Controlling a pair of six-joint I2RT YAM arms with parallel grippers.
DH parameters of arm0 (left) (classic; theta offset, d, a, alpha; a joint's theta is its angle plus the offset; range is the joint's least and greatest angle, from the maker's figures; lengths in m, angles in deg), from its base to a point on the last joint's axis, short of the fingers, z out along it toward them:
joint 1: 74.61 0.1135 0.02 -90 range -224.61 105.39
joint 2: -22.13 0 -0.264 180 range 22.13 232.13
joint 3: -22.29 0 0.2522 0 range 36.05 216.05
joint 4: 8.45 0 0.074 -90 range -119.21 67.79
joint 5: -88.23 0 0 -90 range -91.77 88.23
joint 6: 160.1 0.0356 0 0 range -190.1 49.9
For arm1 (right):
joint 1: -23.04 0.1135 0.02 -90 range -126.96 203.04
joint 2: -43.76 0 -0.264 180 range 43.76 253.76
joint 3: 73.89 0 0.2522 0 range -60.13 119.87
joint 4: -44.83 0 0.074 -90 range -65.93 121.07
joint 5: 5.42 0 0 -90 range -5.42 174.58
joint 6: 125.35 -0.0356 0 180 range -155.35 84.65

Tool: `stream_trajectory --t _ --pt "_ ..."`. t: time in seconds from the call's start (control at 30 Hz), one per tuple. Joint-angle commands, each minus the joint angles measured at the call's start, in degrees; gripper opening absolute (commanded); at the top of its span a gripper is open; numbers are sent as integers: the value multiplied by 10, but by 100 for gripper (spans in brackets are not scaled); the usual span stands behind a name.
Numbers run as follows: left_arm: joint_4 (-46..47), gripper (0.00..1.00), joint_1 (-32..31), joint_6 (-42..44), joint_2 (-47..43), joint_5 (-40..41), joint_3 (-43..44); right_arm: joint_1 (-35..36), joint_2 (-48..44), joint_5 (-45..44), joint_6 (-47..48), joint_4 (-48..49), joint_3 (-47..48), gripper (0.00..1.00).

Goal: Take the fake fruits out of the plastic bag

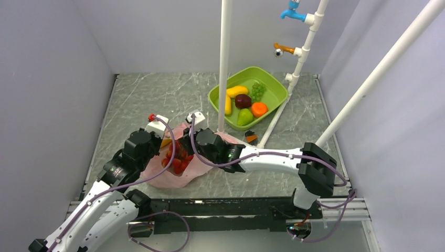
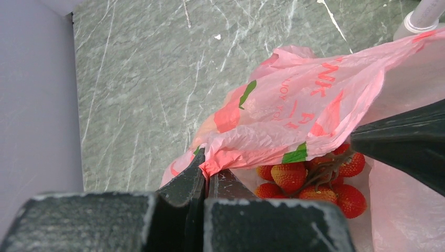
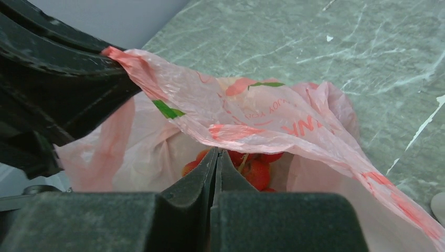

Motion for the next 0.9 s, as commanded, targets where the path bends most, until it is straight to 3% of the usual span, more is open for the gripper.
stream_trajectory --t 0.0,0.07,0.13,0.2,0.3,0.4,0.7,0.77,0.87 --pt "9 0 -2 -6 -1 9 5 0 -30 5 5 7 7 4" --pt "9 0 -2 -7 -1 9 5 0 -35 0 -1 22 -16 30" --pt "8 0 -2 -7 -1 9 5 0 -41 1 1 43 -42 48" --pt "9 0 -3 -6 0 7 5 0 -40 2 12 52 -53 59" --pt "9 0 -3 -6 3 7 6 0 -21 3 23 44 -49 63" --pt "10 0 -3 -6 5 7 6 0 13 18 15 36 -36 64" --pt "9 0 -3 -6 5 8 5 0 91 -5 29 -10 57 53" --pt "8 0 -3 -7 7 8 6 0 104 -6 36 -19 74 45" --pt "8 0 -3 -6 6 7 5 0 110 4 23 -35 88 24"
